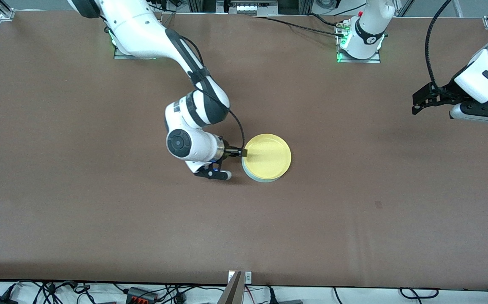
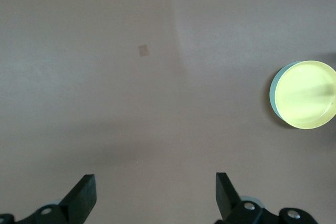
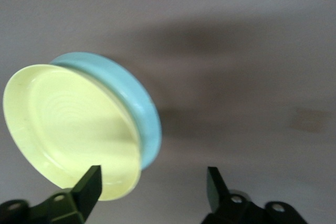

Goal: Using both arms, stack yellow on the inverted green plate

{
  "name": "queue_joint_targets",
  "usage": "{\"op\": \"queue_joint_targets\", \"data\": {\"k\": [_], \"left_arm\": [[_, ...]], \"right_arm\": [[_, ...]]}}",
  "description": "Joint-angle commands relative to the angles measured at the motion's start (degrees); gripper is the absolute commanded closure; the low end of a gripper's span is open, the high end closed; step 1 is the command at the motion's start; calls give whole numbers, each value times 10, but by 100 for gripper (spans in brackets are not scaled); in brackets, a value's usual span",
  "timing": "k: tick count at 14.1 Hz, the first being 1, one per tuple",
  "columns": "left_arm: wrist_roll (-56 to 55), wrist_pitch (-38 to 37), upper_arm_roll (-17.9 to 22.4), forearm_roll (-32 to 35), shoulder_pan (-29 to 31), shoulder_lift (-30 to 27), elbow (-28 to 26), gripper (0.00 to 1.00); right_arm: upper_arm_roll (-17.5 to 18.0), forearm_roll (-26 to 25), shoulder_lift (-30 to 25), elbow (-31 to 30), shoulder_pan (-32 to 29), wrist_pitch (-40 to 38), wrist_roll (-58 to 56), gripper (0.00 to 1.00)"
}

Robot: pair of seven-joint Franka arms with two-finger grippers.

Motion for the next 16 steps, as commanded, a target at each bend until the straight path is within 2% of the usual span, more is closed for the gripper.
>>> {"op": "queue_joint_targets", "data": {"k": [1,5,8,11,14,16], "left_arm": [[16,8,-3,9,2,-12,-11,0],[18,9,-2,4,5,-9,-9,0],[17,11,-3,3,3,-7,-8,0],[17,10,-3,3,3,-8,-8,0],[18,10,-3,3,1,-8,-8,0],[19,9,-8,7,1,-8,-5,0]], "right_arm": [[-24,-46,-57,-9,-20,-71,1,0],[-31,-112,-120,-9,-80,-115,-46,0],[-39,-121,-152,6,-139,-159,-123,0],[-54,-121,-169,24,-185,-184,-153,0],[-95,-145,-183,24,-186,-187,-150,0],[-96,-170,-194,24,-196,-178,-151,0]]}}
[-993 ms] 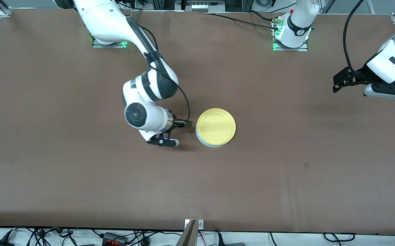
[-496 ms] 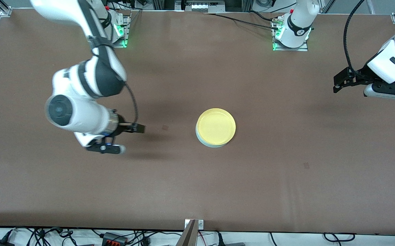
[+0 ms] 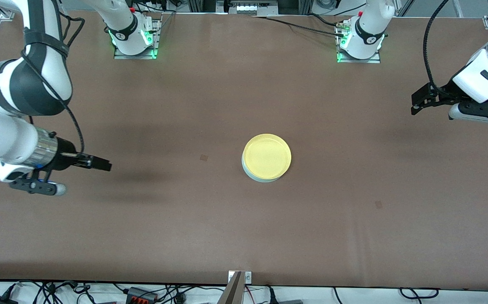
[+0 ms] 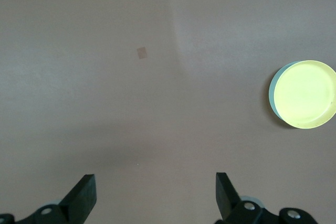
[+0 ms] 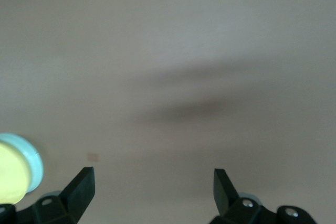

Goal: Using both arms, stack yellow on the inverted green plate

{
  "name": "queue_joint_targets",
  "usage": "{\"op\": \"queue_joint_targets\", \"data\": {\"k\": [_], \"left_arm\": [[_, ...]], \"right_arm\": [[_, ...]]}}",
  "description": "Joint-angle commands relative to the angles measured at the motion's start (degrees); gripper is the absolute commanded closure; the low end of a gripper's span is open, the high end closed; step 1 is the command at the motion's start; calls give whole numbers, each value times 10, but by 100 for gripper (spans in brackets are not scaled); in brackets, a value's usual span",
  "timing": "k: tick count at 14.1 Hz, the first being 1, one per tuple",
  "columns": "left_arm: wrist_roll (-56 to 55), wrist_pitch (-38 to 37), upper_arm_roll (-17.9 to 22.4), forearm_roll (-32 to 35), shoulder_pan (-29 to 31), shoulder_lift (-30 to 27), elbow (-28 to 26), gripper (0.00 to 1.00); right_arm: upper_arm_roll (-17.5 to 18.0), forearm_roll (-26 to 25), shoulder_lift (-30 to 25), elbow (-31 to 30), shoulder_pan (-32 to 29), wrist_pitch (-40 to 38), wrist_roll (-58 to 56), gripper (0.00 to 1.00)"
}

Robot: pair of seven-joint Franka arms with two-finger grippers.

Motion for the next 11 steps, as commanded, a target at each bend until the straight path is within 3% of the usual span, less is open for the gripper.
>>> {"op": "queue_joint_targets", "data": {"k": [1,3,7,11], "left_arm": [[11,1,-7,9,0,-6,7,0],[13,0,-7,9,0,-3,9,0],[12,0,-7,9,0,-3,9,0],[14,0,-7,11,0,-2,10,0]], "right_arm": [[3,-38,-30,-3,-15,5,-1,0],[5,-57,-52,-5,-31,9,-9,0],[90,-88,-106,-36,-129,8,-50,0],[141,-123,-149,-61,-196,8,-100,0]]}}
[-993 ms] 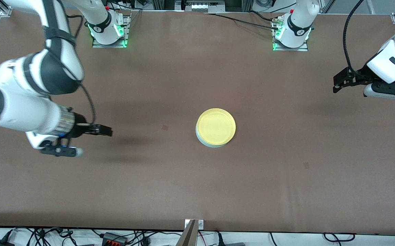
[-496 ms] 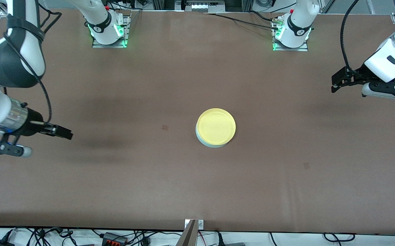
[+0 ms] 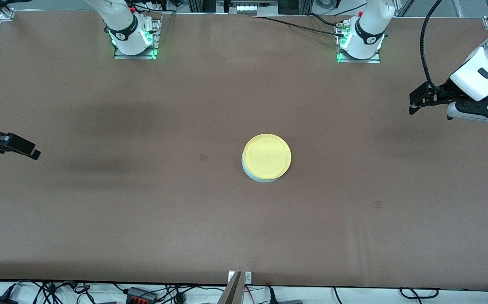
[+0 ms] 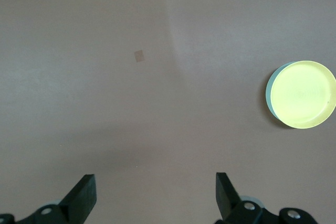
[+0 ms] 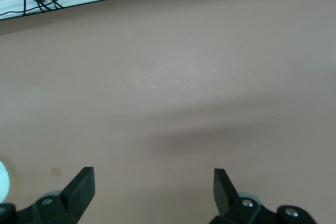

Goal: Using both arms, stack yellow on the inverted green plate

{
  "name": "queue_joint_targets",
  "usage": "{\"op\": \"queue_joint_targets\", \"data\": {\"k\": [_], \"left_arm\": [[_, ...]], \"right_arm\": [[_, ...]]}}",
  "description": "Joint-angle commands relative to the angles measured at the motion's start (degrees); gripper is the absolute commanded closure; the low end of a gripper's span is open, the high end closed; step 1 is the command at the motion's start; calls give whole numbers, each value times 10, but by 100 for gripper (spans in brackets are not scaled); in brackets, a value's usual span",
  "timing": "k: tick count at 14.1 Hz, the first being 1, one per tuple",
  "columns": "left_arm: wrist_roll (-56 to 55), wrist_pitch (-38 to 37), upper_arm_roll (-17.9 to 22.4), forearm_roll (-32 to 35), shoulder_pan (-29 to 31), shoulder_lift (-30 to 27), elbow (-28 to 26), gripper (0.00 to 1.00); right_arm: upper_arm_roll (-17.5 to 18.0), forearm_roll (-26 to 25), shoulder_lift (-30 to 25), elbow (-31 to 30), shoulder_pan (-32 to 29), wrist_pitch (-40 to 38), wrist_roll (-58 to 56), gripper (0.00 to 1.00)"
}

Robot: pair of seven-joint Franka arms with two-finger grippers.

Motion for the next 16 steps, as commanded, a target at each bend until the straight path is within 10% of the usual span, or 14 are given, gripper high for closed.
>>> {"op": "queue_joint_targets", "data": {"k": [1,11,16], "left_arm": [[11,-1,-3,10,0,-2,6,0],[11,-1,-3,10,0,-2,6,0],[11,-1,-3,10,0,-2,5,0]], "right_arm": [[38,-28,-44,-33,-35,-3,-52,0],[11,-47,-73,-55,-10,-53,-55,0],[13,-60,-164,-191,-7,5,-56,0]]}}
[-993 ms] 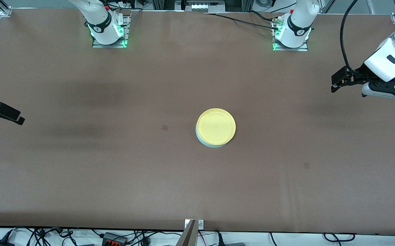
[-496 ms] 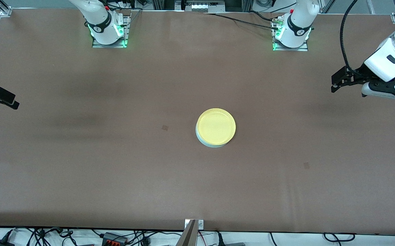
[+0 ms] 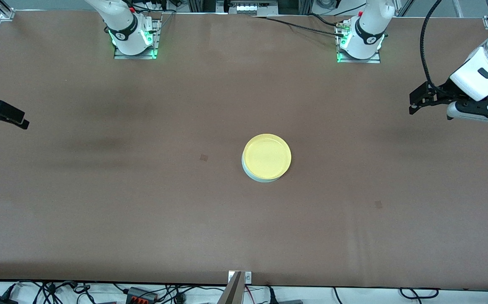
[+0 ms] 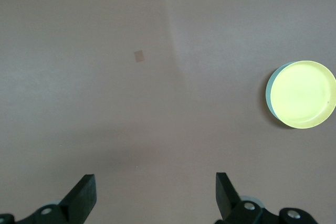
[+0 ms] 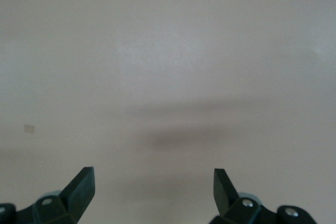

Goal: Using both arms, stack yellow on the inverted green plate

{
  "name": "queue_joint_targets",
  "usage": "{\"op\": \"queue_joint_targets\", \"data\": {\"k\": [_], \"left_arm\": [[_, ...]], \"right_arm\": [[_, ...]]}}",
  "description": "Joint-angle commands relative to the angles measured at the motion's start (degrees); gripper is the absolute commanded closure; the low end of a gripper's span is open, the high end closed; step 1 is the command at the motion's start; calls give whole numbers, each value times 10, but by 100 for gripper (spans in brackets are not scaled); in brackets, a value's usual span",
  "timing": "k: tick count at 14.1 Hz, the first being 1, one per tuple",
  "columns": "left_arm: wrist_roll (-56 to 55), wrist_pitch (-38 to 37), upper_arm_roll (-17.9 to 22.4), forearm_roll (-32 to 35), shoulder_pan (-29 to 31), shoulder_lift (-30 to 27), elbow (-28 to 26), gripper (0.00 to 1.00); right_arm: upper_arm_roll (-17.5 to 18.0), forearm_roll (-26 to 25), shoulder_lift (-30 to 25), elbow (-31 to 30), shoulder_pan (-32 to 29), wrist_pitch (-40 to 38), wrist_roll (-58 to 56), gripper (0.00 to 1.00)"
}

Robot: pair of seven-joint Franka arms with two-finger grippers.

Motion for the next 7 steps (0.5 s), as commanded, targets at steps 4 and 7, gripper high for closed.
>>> {"op": "queue_joint_targets", "data": {"k": [4,7], "left_arm": [[12,1,-2,11,4,6,11,0],[12,0,-2,11,5,6,12,0]], "right_arm": [[-1,-26,-90,-124,14,43,-7,0],[-1,-26,-112,-154,14,40,-7,0]]}}
